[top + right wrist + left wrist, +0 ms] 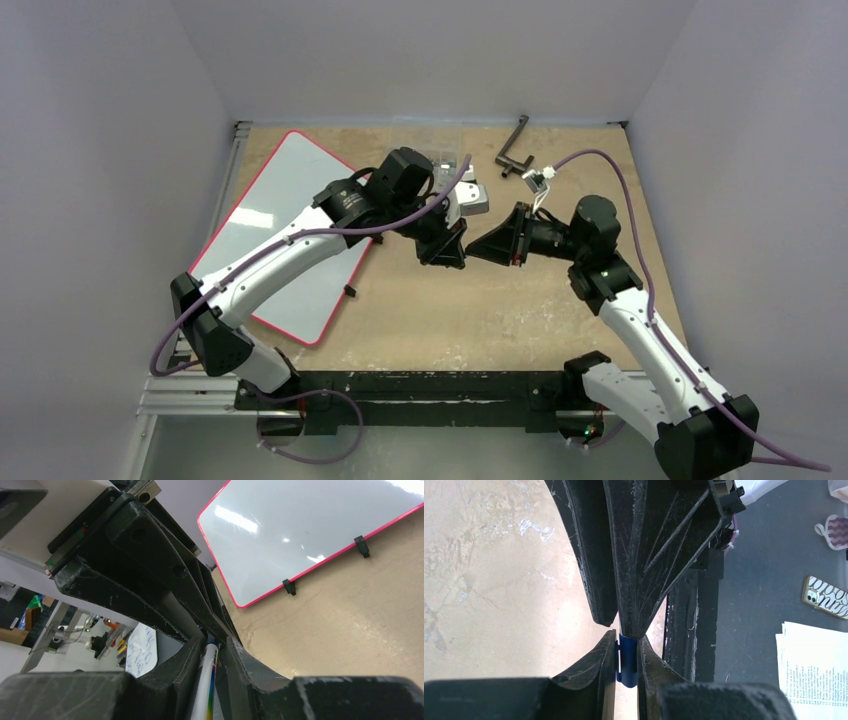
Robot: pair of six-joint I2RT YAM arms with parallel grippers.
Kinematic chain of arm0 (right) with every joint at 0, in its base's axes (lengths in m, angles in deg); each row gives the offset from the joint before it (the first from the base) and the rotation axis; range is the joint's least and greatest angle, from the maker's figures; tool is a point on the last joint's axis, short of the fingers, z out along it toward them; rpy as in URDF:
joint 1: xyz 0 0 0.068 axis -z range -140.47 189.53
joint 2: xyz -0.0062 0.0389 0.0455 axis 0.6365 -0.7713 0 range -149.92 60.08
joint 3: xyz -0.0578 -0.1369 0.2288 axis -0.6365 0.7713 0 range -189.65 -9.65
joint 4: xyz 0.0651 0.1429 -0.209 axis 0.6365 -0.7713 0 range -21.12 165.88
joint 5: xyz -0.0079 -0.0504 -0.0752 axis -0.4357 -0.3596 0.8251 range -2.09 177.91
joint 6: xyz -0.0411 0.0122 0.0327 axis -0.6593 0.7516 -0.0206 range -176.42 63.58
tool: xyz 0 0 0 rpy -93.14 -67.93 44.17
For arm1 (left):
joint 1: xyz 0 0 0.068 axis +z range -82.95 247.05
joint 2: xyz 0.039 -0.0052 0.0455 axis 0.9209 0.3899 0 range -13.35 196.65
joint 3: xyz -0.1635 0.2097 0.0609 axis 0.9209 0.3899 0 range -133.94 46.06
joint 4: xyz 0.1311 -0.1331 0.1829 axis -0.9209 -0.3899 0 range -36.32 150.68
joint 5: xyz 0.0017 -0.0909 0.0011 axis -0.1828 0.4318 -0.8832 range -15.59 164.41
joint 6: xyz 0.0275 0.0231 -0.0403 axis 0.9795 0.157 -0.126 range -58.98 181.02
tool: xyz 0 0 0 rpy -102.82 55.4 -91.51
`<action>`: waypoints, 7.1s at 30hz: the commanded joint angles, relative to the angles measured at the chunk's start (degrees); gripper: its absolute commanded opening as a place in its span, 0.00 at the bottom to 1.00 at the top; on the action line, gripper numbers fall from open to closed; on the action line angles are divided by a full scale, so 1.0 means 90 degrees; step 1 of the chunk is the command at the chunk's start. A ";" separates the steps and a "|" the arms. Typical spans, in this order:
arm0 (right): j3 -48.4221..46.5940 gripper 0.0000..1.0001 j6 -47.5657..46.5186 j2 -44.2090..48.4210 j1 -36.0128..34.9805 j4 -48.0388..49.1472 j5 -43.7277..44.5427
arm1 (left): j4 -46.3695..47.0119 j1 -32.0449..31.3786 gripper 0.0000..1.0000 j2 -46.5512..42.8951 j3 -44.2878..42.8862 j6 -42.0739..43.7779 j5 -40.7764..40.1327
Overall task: Write a sentence on the whiteboard
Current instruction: Open the pen cap from the whiteboard marker, then place the pen cap at the center of the board, then move the whiteboard to the center of the board.
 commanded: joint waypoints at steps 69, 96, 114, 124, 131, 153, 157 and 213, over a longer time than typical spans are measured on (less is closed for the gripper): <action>-0.1877 0.00 -0.1236 0.0179 0.0741 -0.3290 0.1735 | 0.0707 -0.0340 0.00 -0.0560 0.1259 0.0649 -0.1537; -0.1506 0.00 -0.1828 0.1011 0.0925 -0.3862 0.5148 | 0.3054 -0.0096 0.00 0.1874 0.1478 -0.2575 -0.2675; -0.1386 0.00 -0.1727 0.1457 0.0931 -0.4033 0.6112 | 0.3675 -0.0078 0.35 0.2448 0.1313 -0.3426 -0.3028; -0.1349 0.00 -0.1729 0.1634 0.0931 -0.4040 0.6154 | 0.3393 0.0033 0.85 0.1559 0.1571 -0.3269 -0.3265; -0.1196 0.00 -0.1647 0.1719 0.0932 -0.3862 0.5994 | 0.1993 0.0947 0.98 0.0141 0.1473 -0.2981 -0.3435; -0.0987 0.00 -0.1530 0.1922 0.0929 -0.3782 0.5400 | 0.1428 0.6372 1.00 -0.1906 0.1387 -0.3064 -0.2647; -0.0947 0.00 -0.1553 0.2002 0.0935 -0.3872 0.5299 | 0.1667 0.6900 1.00 -0.1308 0.1269 -0.2889 -0.2138; -0.0686 0.00 -0.1563 0.2235 0.0928 -0.3882 0.4811 | 0.3457 0.6308 0.52 0.0209 0.2625 -0.4316 -0.0766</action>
